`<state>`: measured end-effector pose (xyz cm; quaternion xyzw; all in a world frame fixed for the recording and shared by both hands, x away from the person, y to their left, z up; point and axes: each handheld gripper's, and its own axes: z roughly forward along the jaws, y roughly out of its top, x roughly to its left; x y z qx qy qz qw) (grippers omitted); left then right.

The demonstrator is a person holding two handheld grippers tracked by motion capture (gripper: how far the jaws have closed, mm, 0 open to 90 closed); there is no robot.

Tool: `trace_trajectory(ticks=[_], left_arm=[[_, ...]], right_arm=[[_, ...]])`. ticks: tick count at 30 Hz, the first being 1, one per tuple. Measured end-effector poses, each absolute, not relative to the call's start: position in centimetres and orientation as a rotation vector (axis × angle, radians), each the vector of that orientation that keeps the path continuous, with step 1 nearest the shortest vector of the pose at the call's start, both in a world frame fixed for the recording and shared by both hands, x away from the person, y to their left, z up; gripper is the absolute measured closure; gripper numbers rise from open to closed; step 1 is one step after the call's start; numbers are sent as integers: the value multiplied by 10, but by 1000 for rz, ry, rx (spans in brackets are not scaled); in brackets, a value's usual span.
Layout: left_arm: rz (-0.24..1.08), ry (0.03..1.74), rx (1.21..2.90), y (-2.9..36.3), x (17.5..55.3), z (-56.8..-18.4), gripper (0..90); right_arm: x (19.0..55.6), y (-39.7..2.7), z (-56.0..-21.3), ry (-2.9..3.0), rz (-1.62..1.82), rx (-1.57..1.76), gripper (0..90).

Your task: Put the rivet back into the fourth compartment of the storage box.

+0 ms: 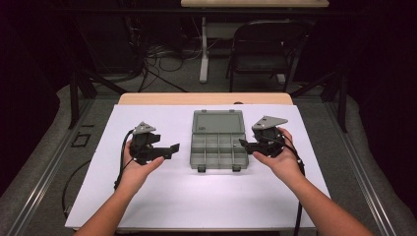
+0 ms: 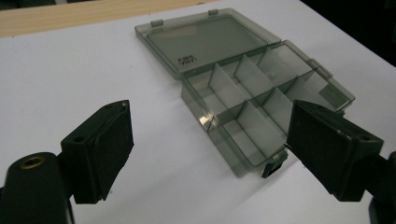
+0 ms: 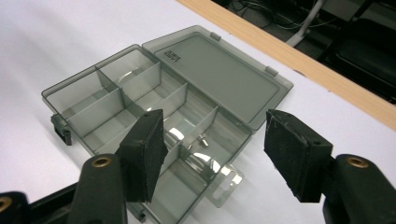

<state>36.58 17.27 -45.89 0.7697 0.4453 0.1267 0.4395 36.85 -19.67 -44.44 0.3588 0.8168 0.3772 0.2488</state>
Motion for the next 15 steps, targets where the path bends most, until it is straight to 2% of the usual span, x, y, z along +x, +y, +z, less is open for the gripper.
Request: trace_trajectory(ticks=[7,15], left_arm=[[319,1092,1933,162,380,-444,164],[310,1125,1937,153,407,-441,206]], right_arm=[[375,-204,-429,2195,1025,999,398],[393,-205,-428,2197,1009,1075,422]])
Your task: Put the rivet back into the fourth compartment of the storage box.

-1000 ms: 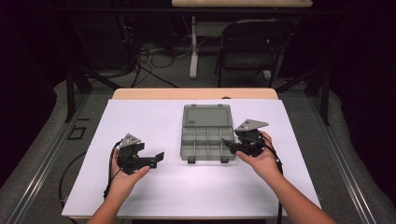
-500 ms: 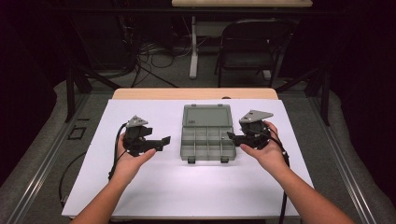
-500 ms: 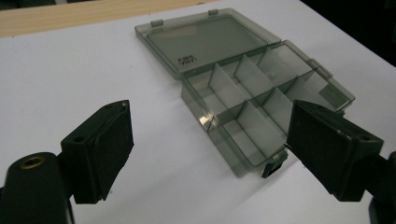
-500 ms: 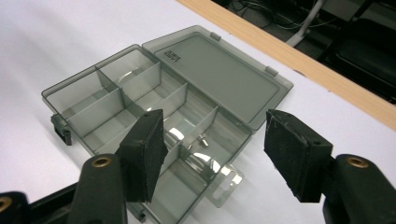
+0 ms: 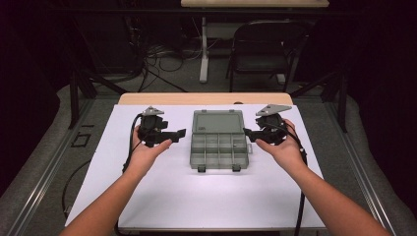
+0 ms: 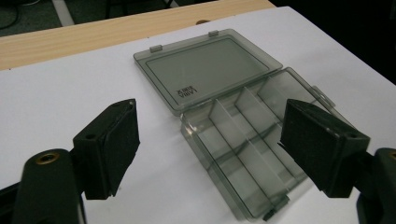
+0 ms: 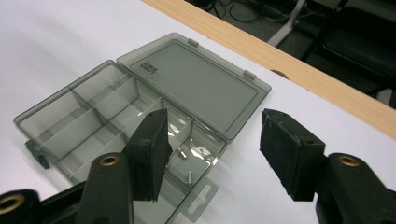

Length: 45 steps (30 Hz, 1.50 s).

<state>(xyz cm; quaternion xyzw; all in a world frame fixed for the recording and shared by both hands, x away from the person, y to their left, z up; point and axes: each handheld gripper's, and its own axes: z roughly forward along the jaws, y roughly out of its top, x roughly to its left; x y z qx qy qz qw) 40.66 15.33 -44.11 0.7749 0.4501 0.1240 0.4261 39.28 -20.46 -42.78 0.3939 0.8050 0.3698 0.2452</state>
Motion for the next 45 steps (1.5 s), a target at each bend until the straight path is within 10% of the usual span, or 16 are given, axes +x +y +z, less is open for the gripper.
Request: trace_trajectory(ticks=[45], left_arm=[[229,1306,1923,121,512,-471,294]], right_arm=[[507,-211,-484,2151,880,1481,439]])
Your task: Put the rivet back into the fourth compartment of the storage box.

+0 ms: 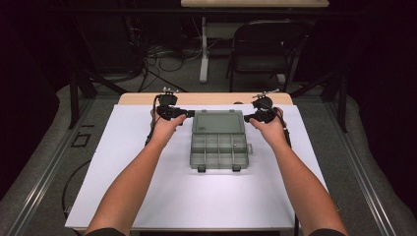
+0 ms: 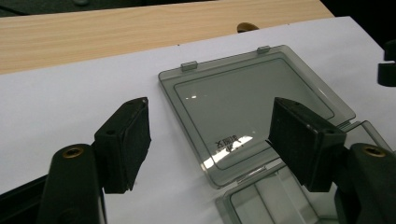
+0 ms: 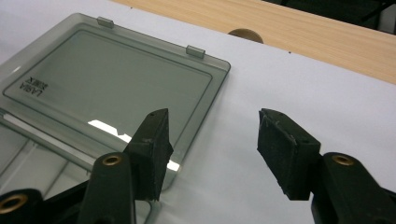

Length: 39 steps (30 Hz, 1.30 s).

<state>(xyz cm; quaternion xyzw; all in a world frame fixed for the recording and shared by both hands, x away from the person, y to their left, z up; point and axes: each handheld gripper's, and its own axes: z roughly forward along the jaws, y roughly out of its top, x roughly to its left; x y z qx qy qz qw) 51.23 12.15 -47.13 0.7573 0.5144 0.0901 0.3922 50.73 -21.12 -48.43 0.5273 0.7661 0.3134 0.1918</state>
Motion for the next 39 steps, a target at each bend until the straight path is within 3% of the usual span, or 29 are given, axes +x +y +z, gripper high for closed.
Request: trace_trajectory(ticks=[39], left_arm=[[182,1407,1970,102,542,-518,302]], right_arm=[[533,-198,-517,2176,923,1565,402]])
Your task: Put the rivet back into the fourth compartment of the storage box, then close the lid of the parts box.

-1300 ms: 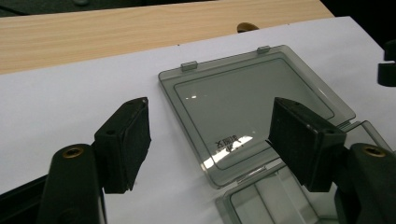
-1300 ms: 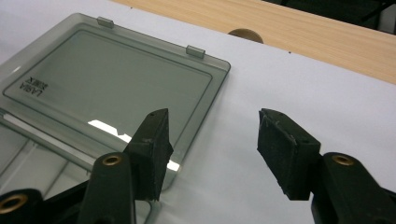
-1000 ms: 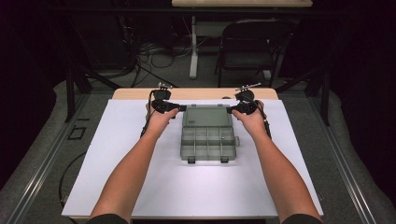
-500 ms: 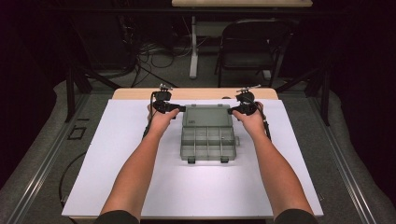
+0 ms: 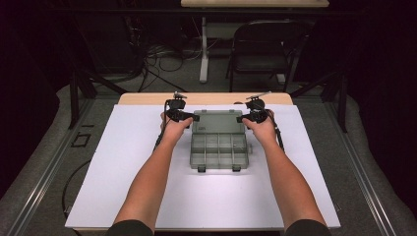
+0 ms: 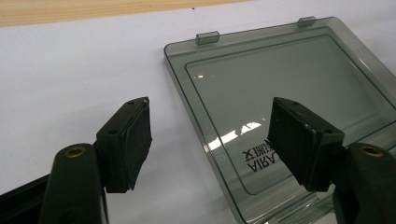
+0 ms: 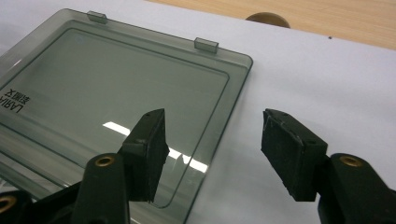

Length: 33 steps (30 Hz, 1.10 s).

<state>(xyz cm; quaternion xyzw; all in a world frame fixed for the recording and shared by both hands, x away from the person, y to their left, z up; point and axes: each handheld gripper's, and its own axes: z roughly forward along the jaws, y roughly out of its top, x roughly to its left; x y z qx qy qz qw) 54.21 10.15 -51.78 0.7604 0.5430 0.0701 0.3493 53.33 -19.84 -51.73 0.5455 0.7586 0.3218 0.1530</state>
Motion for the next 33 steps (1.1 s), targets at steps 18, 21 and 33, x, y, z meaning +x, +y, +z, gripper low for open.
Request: trace_trajectory(ticks=[18,21,33], left_arm=[[90,1419,1968,92,547,-535,279],[86,1426,1964,91,547,-537,271],[62,1413,1980,84,545,-540,258]], right_arm=[[537,-194,-528,2212,961,1609,355],[537,-195,-528,2210,972,1624,355],[536,-187,-531,2243,982,1635,331]])
